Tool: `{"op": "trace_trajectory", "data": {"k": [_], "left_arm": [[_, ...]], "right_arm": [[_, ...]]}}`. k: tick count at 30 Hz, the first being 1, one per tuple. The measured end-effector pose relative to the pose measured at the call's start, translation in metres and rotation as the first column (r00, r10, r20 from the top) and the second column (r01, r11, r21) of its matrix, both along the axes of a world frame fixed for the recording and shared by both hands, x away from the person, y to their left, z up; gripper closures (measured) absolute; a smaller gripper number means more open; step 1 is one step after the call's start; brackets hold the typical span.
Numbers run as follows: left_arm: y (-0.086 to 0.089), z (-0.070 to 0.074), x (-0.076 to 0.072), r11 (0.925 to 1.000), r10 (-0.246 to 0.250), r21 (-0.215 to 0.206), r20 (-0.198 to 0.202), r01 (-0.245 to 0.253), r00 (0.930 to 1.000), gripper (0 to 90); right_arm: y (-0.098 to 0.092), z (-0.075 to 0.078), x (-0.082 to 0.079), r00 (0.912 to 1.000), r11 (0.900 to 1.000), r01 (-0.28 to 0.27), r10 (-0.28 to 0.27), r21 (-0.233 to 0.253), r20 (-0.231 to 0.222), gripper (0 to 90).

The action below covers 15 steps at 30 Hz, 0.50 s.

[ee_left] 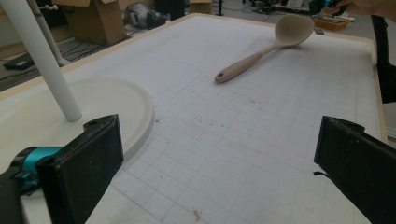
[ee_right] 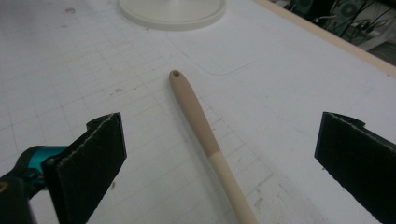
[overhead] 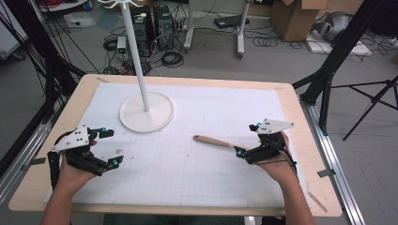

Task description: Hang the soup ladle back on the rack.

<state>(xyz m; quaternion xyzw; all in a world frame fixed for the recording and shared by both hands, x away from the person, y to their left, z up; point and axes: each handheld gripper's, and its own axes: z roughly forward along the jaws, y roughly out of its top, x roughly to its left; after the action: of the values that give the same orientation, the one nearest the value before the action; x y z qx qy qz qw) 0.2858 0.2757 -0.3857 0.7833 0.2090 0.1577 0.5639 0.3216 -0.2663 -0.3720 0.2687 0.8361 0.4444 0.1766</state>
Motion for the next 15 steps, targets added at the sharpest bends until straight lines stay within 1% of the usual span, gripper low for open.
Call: {"op": "trace_trajectory", "data": {"k": [1,6,7,8,9,11,12,13,15], "left_arm": [[0.000,0.000,0.000,1.0000,-0.001,0.001,0.001,0.001,1.0000,1.6],[-0.001,-0.001,0.001,1.0000,0.000,0.005,-0.002,0.000,1.0000,1.6],[-0.001,-0.001,0.001,1.0000,0.001,0.006,-0.002,-0.001,1.0000,1.6],[-0.001,-0.001,0.001,1.0000,0.001,0.006,-0.002,-0.001,1.0000,1.6],[-0.001,-0.002,0.001,1.0000,0.000,0.008,-0.004,0.000,1.0000,1.6],[-0.002,-0.002,0.001,1.0000,0.000,0.008,-0.004,0.000,1.0000,1.6],[-0.002,-0.002,0.001,1.0000,0.000,0.008,-0.004,0.000,1.0000,1.6],[-0.003,-0.002,0.001,1.0000,-0.002,0.009,-0.006,0.002,1.0000,1.6],[-0.003,-0.003,0.002,0.9999,-0.001,0.015,-0.005,0.001,1.0000,1.6]], "right_arm": [[0.002,0.000,0.004,1.0000,1.000,-0.005,0.005,-0.014,-0.008,0.9],[0.012,-0.001,0.016,0.9985,0.998,-0.034,0.032,-0.047,-0.043,0.9],[0.015,-0.002,0.019,0.9974,0.997,-0.042,0.039,-0.059,-0.061,0.9],[0.015,-0.002,0.019,0.9974,0.997,-0.042,0.039,-0.059,-0.061,0.9],[0.019,-0.005,0.025,0.9951,0.995,-0.053,0.046,-0.081,-0.088,0.9],[0.023,-0.007,0.029,0.9927,0.993,-0.061,0.050,-0.102,-0.110,1.0],[0.023,-0.007,0.029,0.9927,0.993,-0.061,0.050,-0.102,-0.110,1.0],[0.028,-0.011,0.033,0.9894,0.989,-0.066,0.048,-0.129,-0.137,0.9],[0.032,-0.013,0.038,0.9883,0.985,-0.073,0.051,-0.156,-0.144,1.0]]}}
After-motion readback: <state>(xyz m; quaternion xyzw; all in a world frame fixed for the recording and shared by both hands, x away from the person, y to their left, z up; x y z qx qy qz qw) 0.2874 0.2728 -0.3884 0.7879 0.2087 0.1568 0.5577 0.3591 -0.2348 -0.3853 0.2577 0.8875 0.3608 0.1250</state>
